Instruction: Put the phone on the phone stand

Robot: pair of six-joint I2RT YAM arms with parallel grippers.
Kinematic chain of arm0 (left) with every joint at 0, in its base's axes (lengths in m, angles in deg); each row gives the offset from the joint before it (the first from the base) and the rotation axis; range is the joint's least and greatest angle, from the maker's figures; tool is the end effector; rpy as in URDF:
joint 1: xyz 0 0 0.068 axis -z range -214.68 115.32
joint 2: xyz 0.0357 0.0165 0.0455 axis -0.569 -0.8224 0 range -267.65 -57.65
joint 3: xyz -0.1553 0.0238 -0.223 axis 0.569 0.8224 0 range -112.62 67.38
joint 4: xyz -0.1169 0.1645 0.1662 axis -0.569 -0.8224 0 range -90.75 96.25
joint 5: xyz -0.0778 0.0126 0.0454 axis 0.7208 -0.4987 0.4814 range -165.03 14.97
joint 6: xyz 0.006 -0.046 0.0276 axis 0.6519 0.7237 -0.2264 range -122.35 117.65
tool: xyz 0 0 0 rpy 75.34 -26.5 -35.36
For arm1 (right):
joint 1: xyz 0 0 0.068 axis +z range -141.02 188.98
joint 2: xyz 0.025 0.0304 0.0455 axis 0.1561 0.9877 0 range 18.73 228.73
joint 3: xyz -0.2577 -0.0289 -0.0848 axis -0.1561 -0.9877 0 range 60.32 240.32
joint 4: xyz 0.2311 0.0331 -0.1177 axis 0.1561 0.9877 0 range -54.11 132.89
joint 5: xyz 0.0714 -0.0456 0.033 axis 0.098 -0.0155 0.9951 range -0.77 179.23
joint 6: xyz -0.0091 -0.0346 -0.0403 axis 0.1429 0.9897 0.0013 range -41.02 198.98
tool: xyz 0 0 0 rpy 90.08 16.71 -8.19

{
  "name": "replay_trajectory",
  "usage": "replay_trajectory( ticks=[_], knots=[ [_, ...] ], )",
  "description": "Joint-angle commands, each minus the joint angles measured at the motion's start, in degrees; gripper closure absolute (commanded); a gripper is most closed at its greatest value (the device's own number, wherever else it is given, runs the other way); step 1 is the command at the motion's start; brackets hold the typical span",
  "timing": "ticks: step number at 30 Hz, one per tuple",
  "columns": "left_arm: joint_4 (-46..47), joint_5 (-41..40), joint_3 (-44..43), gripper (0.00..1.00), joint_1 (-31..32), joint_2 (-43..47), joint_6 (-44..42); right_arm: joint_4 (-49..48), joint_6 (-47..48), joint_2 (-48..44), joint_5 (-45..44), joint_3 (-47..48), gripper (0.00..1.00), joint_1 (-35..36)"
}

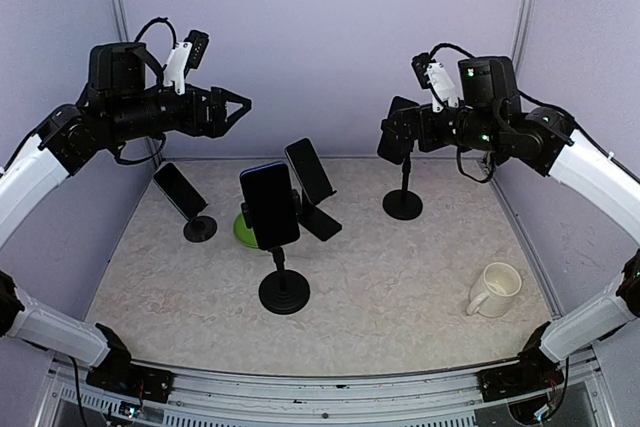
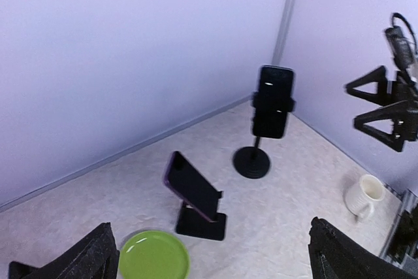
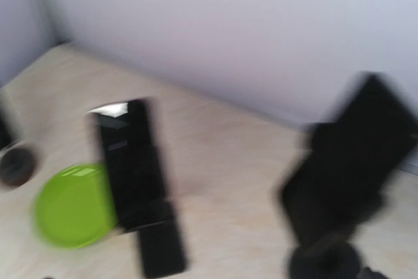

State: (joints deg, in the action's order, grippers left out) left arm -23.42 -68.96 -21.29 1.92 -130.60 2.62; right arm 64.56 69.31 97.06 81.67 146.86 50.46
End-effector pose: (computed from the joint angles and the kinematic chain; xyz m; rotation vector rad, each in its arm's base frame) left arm 0.2132 -0.1631 0.4635 0.5790 1.7629 -0.6063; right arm 0.2300 0.1971 0.4284 -0.4485 1.9010 0.4685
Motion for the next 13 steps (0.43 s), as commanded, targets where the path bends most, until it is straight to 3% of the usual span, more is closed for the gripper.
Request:
replay_trajectory(
  ticks=[1,7,13],
  knots=[
    [3.6,-19.1,4.6,0.01,-1.5,4.4,3.0,0.8,-5.3,-1.3,-19.4,0.9,0.0,-0.3],
    [2.6,-23.5,8.5,0.01,-6.3,5.7,10.8,-3.3,-5.4,-4.3,-28.9,-4.1,0.0,-0.3],
    [5.6,-20.8,13.2,0.01,-8.6,6.4,10.6,-5.8,-3.7,-5.4,-29.7,-7.2,0.0,-0.4]
  ],
)
